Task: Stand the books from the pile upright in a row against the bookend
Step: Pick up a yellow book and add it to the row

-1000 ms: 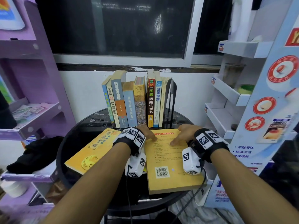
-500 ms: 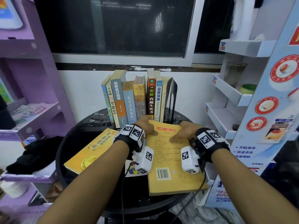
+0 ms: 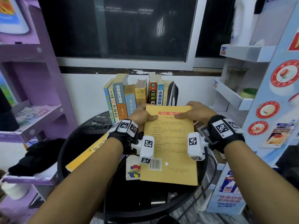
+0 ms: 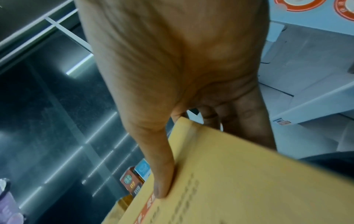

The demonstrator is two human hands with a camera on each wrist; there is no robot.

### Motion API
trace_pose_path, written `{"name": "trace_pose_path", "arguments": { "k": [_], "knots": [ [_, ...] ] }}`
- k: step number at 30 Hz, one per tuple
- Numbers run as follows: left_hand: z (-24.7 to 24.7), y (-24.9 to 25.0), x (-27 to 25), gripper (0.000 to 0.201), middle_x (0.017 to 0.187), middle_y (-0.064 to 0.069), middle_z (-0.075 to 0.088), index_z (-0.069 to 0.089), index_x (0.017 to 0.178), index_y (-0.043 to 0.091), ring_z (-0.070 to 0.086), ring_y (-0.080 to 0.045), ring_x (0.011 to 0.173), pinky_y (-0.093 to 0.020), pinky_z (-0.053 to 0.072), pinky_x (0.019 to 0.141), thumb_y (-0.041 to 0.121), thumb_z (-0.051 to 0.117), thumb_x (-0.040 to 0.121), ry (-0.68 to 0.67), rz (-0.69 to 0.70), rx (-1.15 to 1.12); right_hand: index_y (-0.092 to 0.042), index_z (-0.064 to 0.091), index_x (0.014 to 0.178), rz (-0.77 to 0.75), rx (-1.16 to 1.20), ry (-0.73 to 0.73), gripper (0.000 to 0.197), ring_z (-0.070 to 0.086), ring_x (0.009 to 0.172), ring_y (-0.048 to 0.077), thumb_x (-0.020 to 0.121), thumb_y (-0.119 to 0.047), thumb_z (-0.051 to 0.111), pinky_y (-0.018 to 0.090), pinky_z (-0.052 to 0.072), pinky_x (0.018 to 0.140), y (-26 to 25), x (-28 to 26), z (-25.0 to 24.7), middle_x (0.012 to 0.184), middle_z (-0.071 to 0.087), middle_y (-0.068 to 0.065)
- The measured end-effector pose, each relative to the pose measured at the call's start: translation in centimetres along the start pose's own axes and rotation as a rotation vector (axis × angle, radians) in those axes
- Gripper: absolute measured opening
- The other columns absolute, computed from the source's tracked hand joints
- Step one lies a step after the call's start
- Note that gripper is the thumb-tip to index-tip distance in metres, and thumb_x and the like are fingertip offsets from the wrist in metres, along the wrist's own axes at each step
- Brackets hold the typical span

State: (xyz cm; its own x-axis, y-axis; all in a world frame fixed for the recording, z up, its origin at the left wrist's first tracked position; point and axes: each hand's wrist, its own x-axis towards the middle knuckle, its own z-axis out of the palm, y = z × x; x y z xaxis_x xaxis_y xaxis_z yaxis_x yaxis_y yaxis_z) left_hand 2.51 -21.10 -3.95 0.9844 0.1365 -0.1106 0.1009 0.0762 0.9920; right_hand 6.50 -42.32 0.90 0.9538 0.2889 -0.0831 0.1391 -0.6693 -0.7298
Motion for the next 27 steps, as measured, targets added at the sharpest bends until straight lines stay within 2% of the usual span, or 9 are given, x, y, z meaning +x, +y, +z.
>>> {"name": "trace_pose_path", "arguments": {
  "k": [3, 5, 12, 15, 17, 19, 22, 24, 27],
  "knots": [
    [0.1, 0.7, -0.2, 0.051, 0.115, -0.019, 0.063, 0.046, 0.123, 0.011, 0.061, -0.038, 0.109, -0.059, 0.047, 0.094, -0.015, 0.06, 0.082, -0.043, 0.027, -0.067, -0.015, 0.06, 0.102, -0.067, -0.008, 0.005, 0.039, 0.07, 0.079, 0.022, 0.075, -0.031, 0.082, 0.037, 0.06, 0.061, -0.7, -0.7, -1.1, 0.093, 0.07, 0.006],
    [0.2, 1.2, -0.3, 0.046, 0.114, -0.019, 0.063, 0.049, 0.118, 0.012, 0.06, -0.039, 0.11, -0.056, 0.049, 0.092, -0.016, 0.058, 0.083, -0.067, 0.057, -0.078, -0.016, 0.063, 0.102, -0.107, -0.016, -0.019, 0.035, 0.072, 0.078, 0.023, 0.076, -0.03, 0.081, 0.042, 0.061, 0.063, -1.0, -1.1, -1.6, 0.091, 0.072, 0.007],
    [0.0, 3.2, -0.7, 0.04, 0.109, -0.014, 0.066, 0.053, 0.114, 0.015, 0.064, -0.033, 0.102, -0.049, 0.055, 0.083, -0.013, 0.057, 0.085, -0.102, 0.14, -0.07, -0.015, 0.065, 0.112, -0.198, 0.087, -0.064, 0.037, 0.074, 0.08, 0.025, 0.078, -0.024, 0.08, 0.053, 0.06, 0.066, -1.6, -2.2, -2.4, 0.098, 0.073, 0.011],
    [-0.3, 3.7, -0.9, 0.041, 0.107, -0.012, 0.066, 0.054, 0.114, 0.015, 0.066, -0.03, 0.096, -0.045, 0.059, 0.076, -0.013, 0.057, 0.084, -0.104, 0.176, -0.069, -0.016, 0.063, 0.117, -0.226, 0.098, -0.119, 0.039, 0.074, 0.084, 0.025, 0.082, -0.023, 0.076, 0.049, 0.061, 0.067, -2.2, -2.8, -2.8, 0.102, 0.073, 0.011],
    [-0.4, 4.0, -0.9, 0.039, 0.105, -0.011, 0.065, 0.057, 0.109, 0.017, 0.067, -0.029, 0.094, -0.044, 0.059, 0.076, -0.013, 0.058, 0.084, -0.109, 0.201, -0.06, -0.019, 0.061, 0.121, -0.238, 0.083, -0.16, 0.041, 0.074, 0.087, 0.024, 0.083, -0.023, 0.074, 0.046, 0.061, 0.068, -2.8, -3.2, -3.1, 0.104, 0.073, 0.009],
    [-0.3, 4.5, -1.1, 0.04, 0.109, -0.011, 0.063, 0.057, 0.108, 0.018, 0.066, -0.029, 0.096, -0.044, 0.058, 0.076, -0.013, 0.059, 0.083, -0.113, 0.228, -0.028, -0.022, 0.059, 0.123, -0.255, 0.054, -0.189, 0.041, 0.073, 0.088, 0.026, 0.085, -0.021, 0.073, 0.049, 0.061, 0.07, -3.3, -3.6, -3.3, 0.105, 0.072, 0.009],
    [0.1, 5.3, -1.1, 0.039, 0.113, -0.012, 0.059, 0.056, 0.107, 0.021, 0.063, -0.029, 0.1, -0.044, 0.057, 0.078, -0.011, 0.06, 0.084, -0.097, 0.249, 0.066, -0.02, 0.059, 0.122, -0.285, 0.023, -0.156, 0.037, 0.073, 0.086, 0.028, 0.087, -0.019, 0.071, 0.053, 0.059, 0.071, -3.9, -4.1, -3.6, 0.104, 0.072, 0.012],
    [0.5, 5.9, -1.1, 0.037, 0.111, -0.01, 0.058, 0.055, 0.104, 0.023, 0.062, -0.026, 0.098, -0.039, 0.057, 0.076, -0.008, 0.062, 0.084, -0.075, 0.265, 0.148, -0.018, 0.06, 0.12, -0.296, 0.014, -0.114, 0.034, 0.073, 0.082, 0.027, 0.087, -0.017, 0.07, 0.05, 0.06, 0.067, -4.3, -4.3, -3.8, 0.102, 0.071, 0.014],
    [1.2, 6.8, -0.9, 0.036, 0.109, -0.001, 0.059, 0.053, 0.111, 0.022, 0.06, -0.016, 0.096, -0.021, 0.051, 0.071, 0.0, 0.065, 0.085, -0.032, 0.32, 0.32, -0.017, 0.062, 0.117, -0.295, -0.007, -0.04, 0.032, 0.073, 0.077, 0.026, 0.086, -0.016, 0.071, 0.047, 0.061, 0.062, -4.6, -4.5, -4.3, 0.099, 0.07, 0.013]
  ]
}}
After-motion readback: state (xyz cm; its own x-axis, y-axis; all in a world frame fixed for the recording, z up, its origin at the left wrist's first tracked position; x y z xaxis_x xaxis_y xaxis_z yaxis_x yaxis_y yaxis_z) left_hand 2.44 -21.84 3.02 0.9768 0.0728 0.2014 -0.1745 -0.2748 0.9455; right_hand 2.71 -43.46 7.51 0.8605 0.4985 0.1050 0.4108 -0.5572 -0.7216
